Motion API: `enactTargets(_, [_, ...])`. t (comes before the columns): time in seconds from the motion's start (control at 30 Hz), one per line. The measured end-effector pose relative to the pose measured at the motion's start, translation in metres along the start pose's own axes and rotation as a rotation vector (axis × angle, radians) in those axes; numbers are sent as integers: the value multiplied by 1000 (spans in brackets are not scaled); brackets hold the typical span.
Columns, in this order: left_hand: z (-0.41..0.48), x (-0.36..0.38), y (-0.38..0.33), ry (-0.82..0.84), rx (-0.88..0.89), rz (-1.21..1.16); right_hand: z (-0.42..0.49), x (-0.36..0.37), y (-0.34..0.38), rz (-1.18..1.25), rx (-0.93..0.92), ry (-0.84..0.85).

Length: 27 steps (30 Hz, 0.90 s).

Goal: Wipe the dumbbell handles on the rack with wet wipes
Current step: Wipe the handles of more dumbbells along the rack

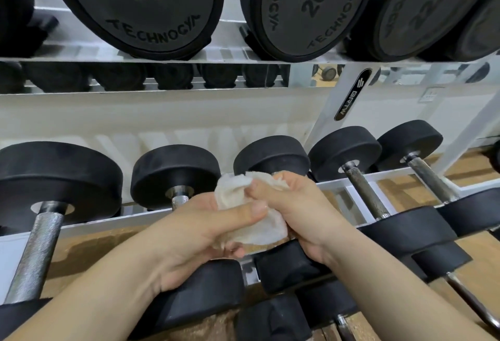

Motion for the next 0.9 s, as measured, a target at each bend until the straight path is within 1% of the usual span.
enactTargets(0.03, [1, 3, 1, -90, -5, 1, 0, -1, 0, -24, -1, -9])
enactTargets(0.1, [1, 7, 2, -248, -40, -82, 2, -6, -1, -23, 7, 6])
enactTargets(0.17, [-1, 6, -2, -309, -61, -151, 3, -14, 1, 5, 37, 50])
enactTargets(0.23, [-2, -1, -11, -342, -46, -148, 2, -26, 9, 20, 61, 65])
enactTargets(0.3, [0, -4, -19, -356, 5, -144, 1, -40, 14, -6, 81, 23])
enactTargets(0.37, [3, -3, -27, -386, 56, -210, 2, -55, 18, -84, 75, -47])
enactTargets(0.47, [13, -7, -27, -486, 31, -275, 10, -80, 23, -139, -3, -219])
enactTargets(0.53, [26, -12, -18, -496, -27, -211, 20, -91, 27, -128, -70, -330])
enactTargets(0.57, [33, -16, -13, -489, -63, -132, 26, -92, 31, -162, -112, -395])
enactTargets(0.63, [46, -15, -3, -453, -127, 42, 45, -92, 38, -335, -212, -530])
enactTargets(0.67, [52, -10, 3, -431, -163, 120, 54, -90, 42, -433, -264, -568])
enactTargets(0.73, [65, -1, 13, -380, -217, 235, 72, -83, 46, -589, -336, -553])
enactTargets(0.77, [72, 4, 17, -357, -240, 262, 81, -80, 45, -621, -358, -534])
enactTargets(0.83, [86, 17, 24, -324, -280, 249, 90, -78, 39, -600, -408, -544])
enactTargets(0.9, [101, 30, 31, -298, -308, 186, 96, -84, 28, -499, -464, -586])
Point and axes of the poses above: each hand's wrist, its own z-axis towards the middle knuckle, its own x-axis out of the palm, y = z × x, the point moved 4 cm from there along z, towards the middle knuckle, and after that the axes turned 13 degrees about x, right-handed, at the moved point
